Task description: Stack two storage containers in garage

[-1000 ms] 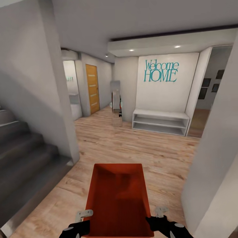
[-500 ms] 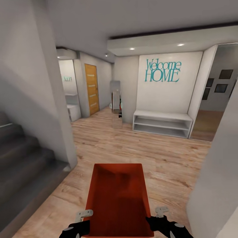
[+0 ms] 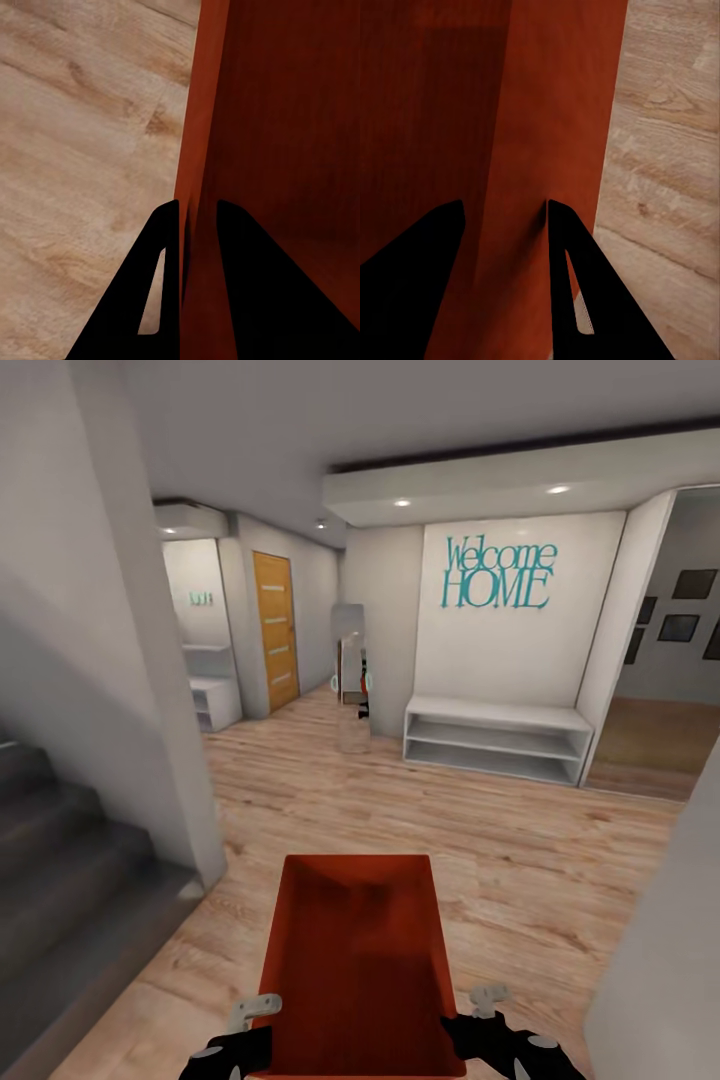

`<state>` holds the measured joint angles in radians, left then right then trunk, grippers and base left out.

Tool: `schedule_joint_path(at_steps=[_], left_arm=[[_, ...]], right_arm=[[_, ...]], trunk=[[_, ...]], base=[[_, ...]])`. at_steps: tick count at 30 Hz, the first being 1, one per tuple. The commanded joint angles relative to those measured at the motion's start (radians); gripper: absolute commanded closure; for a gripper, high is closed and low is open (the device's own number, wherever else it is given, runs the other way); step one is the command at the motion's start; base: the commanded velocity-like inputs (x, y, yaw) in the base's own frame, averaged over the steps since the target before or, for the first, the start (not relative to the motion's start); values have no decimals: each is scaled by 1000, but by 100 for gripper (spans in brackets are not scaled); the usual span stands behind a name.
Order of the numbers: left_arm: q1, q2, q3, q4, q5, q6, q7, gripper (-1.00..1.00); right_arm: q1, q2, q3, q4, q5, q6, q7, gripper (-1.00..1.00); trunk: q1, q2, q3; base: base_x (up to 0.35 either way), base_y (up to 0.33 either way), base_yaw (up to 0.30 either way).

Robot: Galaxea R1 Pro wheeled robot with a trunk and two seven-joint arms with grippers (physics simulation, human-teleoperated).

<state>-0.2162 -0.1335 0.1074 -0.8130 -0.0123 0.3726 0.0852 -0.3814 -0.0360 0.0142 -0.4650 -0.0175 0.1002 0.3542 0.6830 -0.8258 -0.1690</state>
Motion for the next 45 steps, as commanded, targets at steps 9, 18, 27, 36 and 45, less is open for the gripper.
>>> schedule_joint_path(at_steps=[9, 18, 27, 36, 45], left_arm=[[0, -3, -2, -3, -12, -43, 7, 100], [0, -2, -2, -3, -12, -43, 7, 100], [0, -2, -2, -3, -12, -43, 7, 100], [0, -2, -2, -3, -12, -43, 7, 100], [0, -2, -2, -3, -12, -43, 7, 100]], right_arm=[[-1, 2, -7, 0, -1, 7, 29, 100], [-1, 2, -7, 0, -2, 7, 28, 100], [-1, 2, -7, 1, -4, 7, 28, 100], [-1, 2, -7, 1, -4, 7, 28, 100], [-1, 2, -7, 1, -4, 7, 28, 100]], trunk=[[1, -1, -2], [1, -1, -2], [1, -1, -2], [1, -1, -2], [1, -1, -2]], base=[[330, 0, 0], [330, 0, 0], [330, 0, 0], [330, 0, 0], [330, 29, 0]])
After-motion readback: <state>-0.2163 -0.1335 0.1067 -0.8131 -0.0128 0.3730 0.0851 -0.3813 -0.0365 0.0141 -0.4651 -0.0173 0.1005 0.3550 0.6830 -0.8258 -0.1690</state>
